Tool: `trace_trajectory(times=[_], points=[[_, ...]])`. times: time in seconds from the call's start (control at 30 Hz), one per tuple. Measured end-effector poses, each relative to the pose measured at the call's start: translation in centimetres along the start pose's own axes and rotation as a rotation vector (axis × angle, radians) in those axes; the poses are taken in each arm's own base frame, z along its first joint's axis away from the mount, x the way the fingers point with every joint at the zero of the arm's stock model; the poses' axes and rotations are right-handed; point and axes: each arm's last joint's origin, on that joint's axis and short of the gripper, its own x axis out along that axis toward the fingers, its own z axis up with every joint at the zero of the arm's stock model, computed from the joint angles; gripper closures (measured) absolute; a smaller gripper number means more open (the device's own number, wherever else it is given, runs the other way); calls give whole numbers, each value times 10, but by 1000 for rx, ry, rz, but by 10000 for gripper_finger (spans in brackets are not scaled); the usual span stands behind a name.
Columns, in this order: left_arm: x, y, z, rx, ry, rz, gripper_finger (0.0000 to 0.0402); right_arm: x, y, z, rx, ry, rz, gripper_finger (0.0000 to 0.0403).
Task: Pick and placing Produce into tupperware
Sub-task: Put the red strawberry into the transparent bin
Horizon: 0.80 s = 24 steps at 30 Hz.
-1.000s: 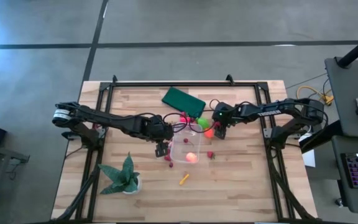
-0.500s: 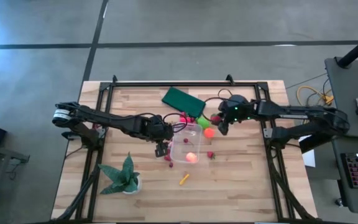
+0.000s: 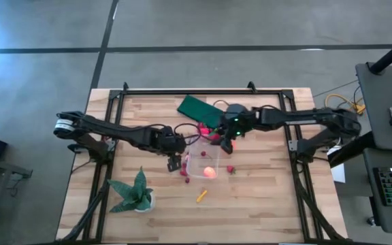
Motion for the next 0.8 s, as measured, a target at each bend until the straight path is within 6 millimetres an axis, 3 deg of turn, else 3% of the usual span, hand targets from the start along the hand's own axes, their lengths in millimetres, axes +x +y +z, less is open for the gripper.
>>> trace_trajectory(times=[0.23,0.4,0.6,0.8], points=[[-22,10,-9,-130,-81,37,162,33,-9,0,55,109,23,198],[-29,17,-22,-198,-108,51,162,43,-8,6,94,122,46,152],[-20,18,-35,-176,-110,6,162,36,-5,18,57,109,15,98],[4,-2,-41,-27,-111,-190,162,6,1,30,3,28,-58,72]])
